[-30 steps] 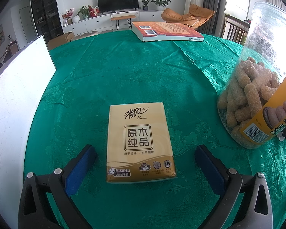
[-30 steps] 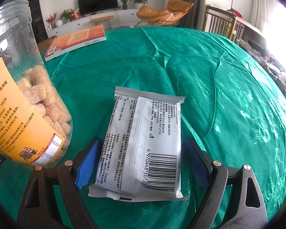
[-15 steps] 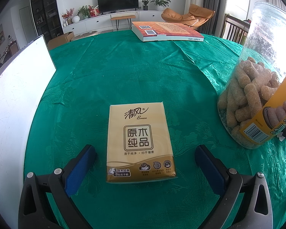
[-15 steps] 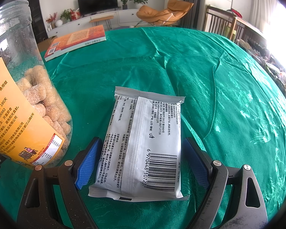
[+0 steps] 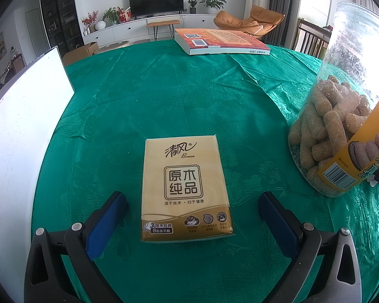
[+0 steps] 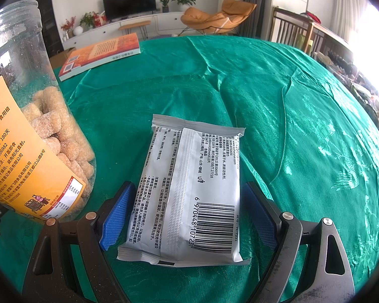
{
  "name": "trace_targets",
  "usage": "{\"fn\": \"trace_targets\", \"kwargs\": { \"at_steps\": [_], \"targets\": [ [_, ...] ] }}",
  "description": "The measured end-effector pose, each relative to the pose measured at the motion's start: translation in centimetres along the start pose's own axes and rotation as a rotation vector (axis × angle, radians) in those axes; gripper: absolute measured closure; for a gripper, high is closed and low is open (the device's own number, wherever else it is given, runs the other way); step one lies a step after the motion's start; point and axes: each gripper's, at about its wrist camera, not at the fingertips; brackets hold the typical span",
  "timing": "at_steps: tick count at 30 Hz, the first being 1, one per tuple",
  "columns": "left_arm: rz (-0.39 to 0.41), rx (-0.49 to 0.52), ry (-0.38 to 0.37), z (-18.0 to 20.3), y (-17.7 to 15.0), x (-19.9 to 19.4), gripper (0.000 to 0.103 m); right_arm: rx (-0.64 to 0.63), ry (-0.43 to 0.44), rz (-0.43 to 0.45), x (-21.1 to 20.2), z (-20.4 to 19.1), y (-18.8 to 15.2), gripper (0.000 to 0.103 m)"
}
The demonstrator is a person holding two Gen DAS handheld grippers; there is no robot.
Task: Organize soft objects
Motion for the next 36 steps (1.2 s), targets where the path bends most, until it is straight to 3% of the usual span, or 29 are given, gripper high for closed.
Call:
{"fn": "trace_targets", "kwargs": {
  "at_steps": [8, 11, 13, 17, 20, 23, 25, 27, 30, 32, 33, 34, 36],
  "targets": [
    [-0.015, 0.01, -0.012, -0.1, 0.0, -0.1, 0.0, 0.0, 0.0, 0.0, 0.0, 0.0, 0.0, 0.015],
    [-0.147, 0.091, -0.095, -0.7, -0.6, -1.0, 0.0, 0.0, 0.0, 0.0, 0.0, 0.0, 0.0, 0.015],
    [-0.176, 0.066, -0.124, -1.9, -1.8, -2.4, 0.0, 0.0, 0.0, 0.0, 0.0, 0.0, 0.0, 0.015],
    [-0.087, -0.086, -0.298, -4.7, -3.3, -5.1, 0.0, 0.0, 0.0, 0.0, 0.0, 0.0, 0.0, 0.015],
    [-0.055, -0.045, -0.252, -4.0, -1.5, -5.6, 0.0, 0.006, -0.002, -0.002, 0.0, 0.0, 0.0, 0.015],
    [-0.077, -0.025, -0.198, -2.7, 1.1, -3.9, 0.0, -0.025, 0.072, -0.104, 0.0, 0.5, 1.1, 0.014],
    [-0.121, -0.04, -0.16, -2.5, 2.2, -1.8, 0.0, 0.065, 0.203, -0.171, -0.3, 2.3, 2.5, 0.015],
    [-0.155, -0.035, -0.111, -2.2, 2.4, -0.3, 0.001, 0.161, 0.188, -0.233, -0.5, 4.0, 4.1, 0.015],
    [-0.156, 0.024, -0.036, -1.6, 2.3, 0.4, 0.018, 0.095, 0.153, -0.267, -0.6, 2.7, 5.7, 0.015],
    [-0.124, 0.039, -0.044, -1.7, 2.3, -0.2, 0.05, -0.003, 0.1, -0.322, 0.7, 0.5, 5.5, 0.016],
    [-0.118, 0.038, -0.055, -1.9, 2.4, -0.5, 0.05, -0.048, 0.025, -0.339, 1.5, -0.2, 5.1, 0.019],
    [-0.1, 0.021, -0.085, -2.4, 2.5, -1.1, 0.05, -0.082, -0.025, -0.335, 1.7, -0.6, 4.7, 0.03],
    [-0.057, -0.003, -0.127, -3.1, 2.9, -2.7, 0.05, -0.071, -0.018, -0.317, 0.7, -0.3, 4.5, 0.035]
  ]
}}
Point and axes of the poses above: each gripper's, at about its wrist camera, not at the fingertips, and x roughly the way its jaws point, z to its right, y to its top, and after that the axes turned 11 degrees about x, right-handed
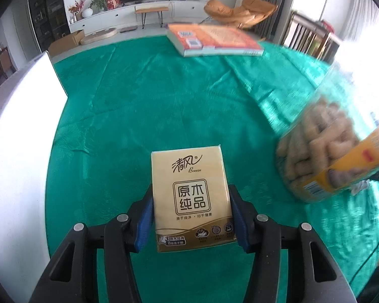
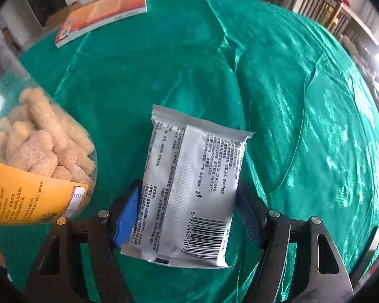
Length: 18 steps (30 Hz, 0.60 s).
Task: Organize soft objects
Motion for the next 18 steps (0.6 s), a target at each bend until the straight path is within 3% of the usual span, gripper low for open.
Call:
{"fn": "trace_targets", "kwargs": {
  "at_steps": [5, 8, 11, 14, 16, 18],
  "targets": [
    [0.127, -0.129, -0.229, -2.2, 0.4, -7.0, 0.05, 0.047, 0.022, 0.1, -7.1, 2.8, -2.3, 0.036],
    [0.205, -0.144, -0.279, -4.5, 0.0, -12.2, 0.05, 0.02, 0.113, 0.177, -14.0, 1.4, -3.6, 0.036],
    [0.252, -0.137, -0.21, -8.3, -1.9, -17.2, 0.05, -0.079, 0.29, 0.213, -20.4, -5.0, -5.0, 0.035],
    [0.253, -0.163, -0.067, -13.5, -5.2, -21.2, 0.049, -0.196, 0.502, 0.181, -23.9, -13.5, -7.2, 0.035],
    [0.218, -0.184, 0.034, -16.9, -7.7, -23.0, 0.049, -0.276, 0.638, 0.124, -24.9, -20.1, -9.4, 0.035],
    [0.148, -0.191, 0.189, -19.8, -10.4, -24.4, 0.046, -0.339, 0.738, 0.059, -24.9, -26.1, -11.7, 0.035]
  ]
}}
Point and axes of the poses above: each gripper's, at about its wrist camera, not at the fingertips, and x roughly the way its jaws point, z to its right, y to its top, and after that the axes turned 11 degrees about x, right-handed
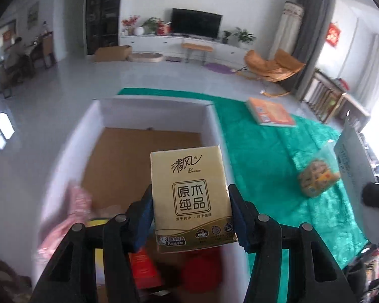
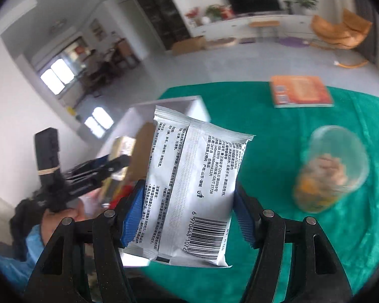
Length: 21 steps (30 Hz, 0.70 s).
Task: Organize soft objects
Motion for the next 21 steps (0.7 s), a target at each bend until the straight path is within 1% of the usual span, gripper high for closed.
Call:
{"fn": "trace_targets", "kwargs": {
  "at_steps": [1, 2, 3, 4, 5, 7, 9, 12, 13, 14, 16, 17, 18, 19, 20, 21],
  "targets": [
    [-0.027, 0.006, 0.085, -1.3, -0.9, -0.4, 0.041, -0.019, 0.043, -0.035, 2.0, -2.2, -0.4, 0.034],
    [-0.049, 0.011, 0.151, -2.1, -1.6, -0.5, 0.027, -0.044, 0.069, -0.074, 4.2, -4.2, -1.0, 0.032],
    [-0.072, 0.013, 0.207, -2.9, -2.4, -0.6, 0.019, -0.056, 0.079, -0.115, 6.1, -5.6, -1.6, 0.03],
    [-0.088, 0.012, 0.253, -3.6, -3.2, -0.7, 0.01, -0.055, 0.086, -0.145, 7.7, -6.5, -2.3, 0.024],
    [-0.095, 0.01, 0.293, -3.9, -3.8, -0.8, 0.01, -0.055, 0.096, -0.171, 9.2, -7.3, -3.0, 0.022],
    [-0.087, 0.01, 0.336, -3.9, -4.7, -1.4, 0.01, -0.074, 0.093, -0.194, 10.2, -8.0, -4.1, 0.022],
    [-0.055, -0.006, 0.353, -3.5, -5.2, -2.1, 0.01, -0.131, 0.023, -0.159, 9.7, -8.4, -4.7, 0.022],
    [0.009, -0.057, 0.423, -2.4, -5.6, -4.4, 0.01, -0.225, -0.099, -0.053, 7.6, -8.8, -5.0, 0.022],
    [0.037, -0.082, 0.436, -1.8, -5.8, -5.1, 0.009, -0.243, -0.144, -0.008, 6.6, -9.0, -5.0, 0.022],
    [0.055, -0.105, 0.431, -2.0, -6.1, -5.9, 0.008, -0.259, -0.182, 0.043, 5.8, -9.3, -4.3, 0.022],
    [0.079, -0.174, 0.39, -1.8, -6.7, -6.9, 0.008, -0.29, -0.233, 0.17, 4.3, -10.0, -4.4, 0.022],
    [0.084, -0.202, 0.356, -2.0, -7.0, -7.2, 0.008, -0.285, -0.23, 0.205, 3.8, -9.8, -4.4, 0.022],
    [0.087, -0.217, 0.321, -1.9, -7.1, -7.3, 0.008, -0.268, -0.212, 0.195, 4.0, -9.6, -4.4, 0.017],
    [0.084, -0.223, 0.296, -1.7, -7.4, -7.3, 0.008, -0.255, -0.185, 0.134, 4.5, -9.6, -4.5, 0.015],
    [0.067, -0.217, 0.296, -1.5, -7.5, -7.2, 0.008, -0.242, -0.163, 0.039, 5.6, -9.3, -4.5, 0.016],
    [0.037, -0.203, 0.312, -1.2, -7.7, -6.9, 0.008, -0.228, -0.177, 0.009, 6.2, -9.2, -4.5, 0.017]
  ]
}}
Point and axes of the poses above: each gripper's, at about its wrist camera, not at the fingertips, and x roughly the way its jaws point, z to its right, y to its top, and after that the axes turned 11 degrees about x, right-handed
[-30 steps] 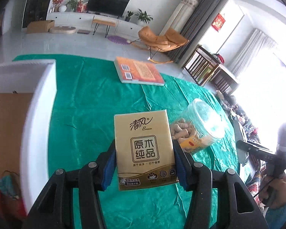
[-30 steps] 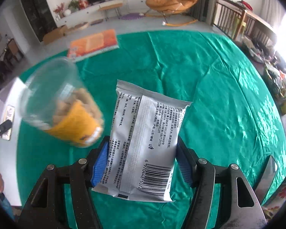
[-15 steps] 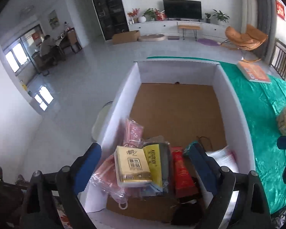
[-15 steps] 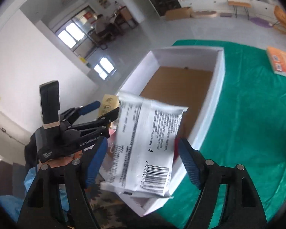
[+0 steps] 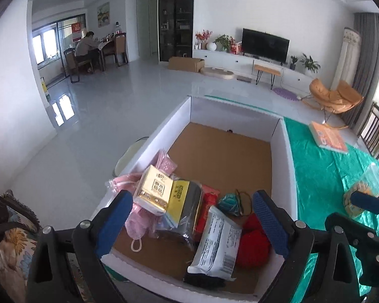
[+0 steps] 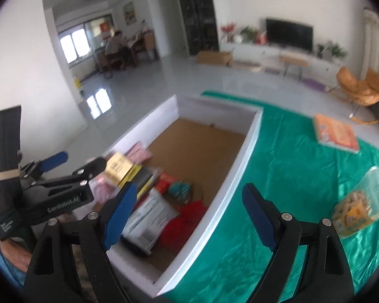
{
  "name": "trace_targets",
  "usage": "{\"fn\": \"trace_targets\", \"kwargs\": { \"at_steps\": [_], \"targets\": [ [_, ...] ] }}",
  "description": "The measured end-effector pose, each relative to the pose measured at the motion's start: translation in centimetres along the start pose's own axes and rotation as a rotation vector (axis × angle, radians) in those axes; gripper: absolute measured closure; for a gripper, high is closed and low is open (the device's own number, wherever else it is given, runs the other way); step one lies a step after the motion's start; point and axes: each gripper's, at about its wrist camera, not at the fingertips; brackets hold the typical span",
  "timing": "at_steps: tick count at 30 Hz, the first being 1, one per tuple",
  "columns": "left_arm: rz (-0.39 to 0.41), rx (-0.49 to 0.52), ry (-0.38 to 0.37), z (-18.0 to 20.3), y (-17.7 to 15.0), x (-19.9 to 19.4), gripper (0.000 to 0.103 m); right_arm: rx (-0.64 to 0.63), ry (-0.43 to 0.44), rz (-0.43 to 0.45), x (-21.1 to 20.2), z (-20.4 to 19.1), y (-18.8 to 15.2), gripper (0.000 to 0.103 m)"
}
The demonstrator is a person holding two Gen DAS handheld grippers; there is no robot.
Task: Organize soft objects
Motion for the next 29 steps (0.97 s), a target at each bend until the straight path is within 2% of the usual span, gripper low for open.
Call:
{"fn": "trace_targets", "kwargs": {
  "at_steps": [2, 4, 11, 25, 29],
  "targets": [
    [-0.055, 0.054, 0.06, 0.7, -0.3, 0.7, 0.008, -0.007, -0.113, 0.008, 0.6, -0.4, -0.5, 0.017],
    [-0.076, 0.101, 0.094, 1.3, -0.9, 1.1, 0.008, -0.042, -0.18, 0.009, 1.1, -1.0, -0.9, 0.017],
    [-0.067, 0.094, 0.087, 1.1, -1.5, 1.0, 0.008, -0.053, -0.208, 0.002, 0.4, -2.3, -1.7, 0.017],
    [-0.096, 0.097, 0.07, 1.0, -1.7, 1.6, 0.008, -0.055, -0.209, -0.024, 2.1, -2.8, -2.4, 0.017],
    [-0.075, 0.077, 0.059, 0.8, -1.8, 1.3, 0.008, -0.055, -0.209, -0.029, 2.3, -2.9, -2.3, 0.017]
  ]
}}
Point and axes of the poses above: each gripper's, at about its wrist camera, not at the fingertips, and x roughly the way its jaws point, z to its right, y to its top, and after that the axes turned 11 degrees about x, right-handed
